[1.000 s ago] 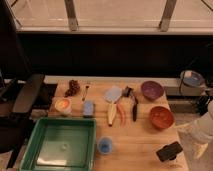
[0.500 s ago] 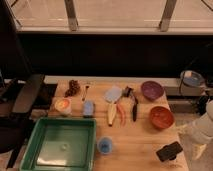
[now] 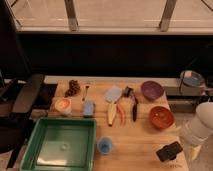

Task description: Wipe red bowl with eraser

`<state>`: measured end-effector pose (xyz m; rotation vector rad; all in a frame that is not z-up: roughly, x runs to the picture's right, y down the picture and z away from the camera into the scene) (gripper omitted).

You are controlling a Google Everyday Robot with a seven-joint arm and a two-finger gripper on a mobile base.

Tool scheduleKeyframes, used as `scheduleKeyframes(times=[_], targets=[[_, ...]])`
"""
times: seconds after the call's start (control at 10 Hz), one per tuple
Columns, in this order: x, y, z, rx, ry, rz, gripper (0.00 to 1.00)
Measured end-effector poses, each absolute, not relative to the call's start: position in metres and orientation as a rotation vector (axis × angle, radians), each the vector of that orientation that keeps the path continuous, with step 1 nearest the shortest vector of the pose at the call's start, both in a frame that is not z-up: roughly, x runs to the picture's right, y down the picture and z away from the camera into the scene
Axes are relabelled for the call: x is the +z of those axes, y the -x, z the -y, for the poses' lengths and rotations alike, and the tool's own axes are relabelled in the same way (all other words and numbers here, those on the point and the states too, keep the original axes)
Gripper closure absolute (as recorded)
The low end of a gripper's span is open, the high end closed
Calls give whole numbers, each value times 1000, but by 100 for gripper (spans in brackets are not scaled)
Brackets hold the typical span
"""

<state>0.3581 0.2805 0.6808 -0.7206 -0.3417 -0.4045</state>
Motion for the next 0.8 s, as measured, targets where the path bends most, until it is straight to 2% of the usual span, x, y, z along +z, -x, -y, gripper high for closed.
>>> scheduleKeyframes(times=[0.2, 0.3, 0.8], targets=[[683, -351, -284, -430, 723, 340, 21], [683, -350, -287, -435, 728, 339, 25], [685, -351, -291, -433, 731, 322, 76]])
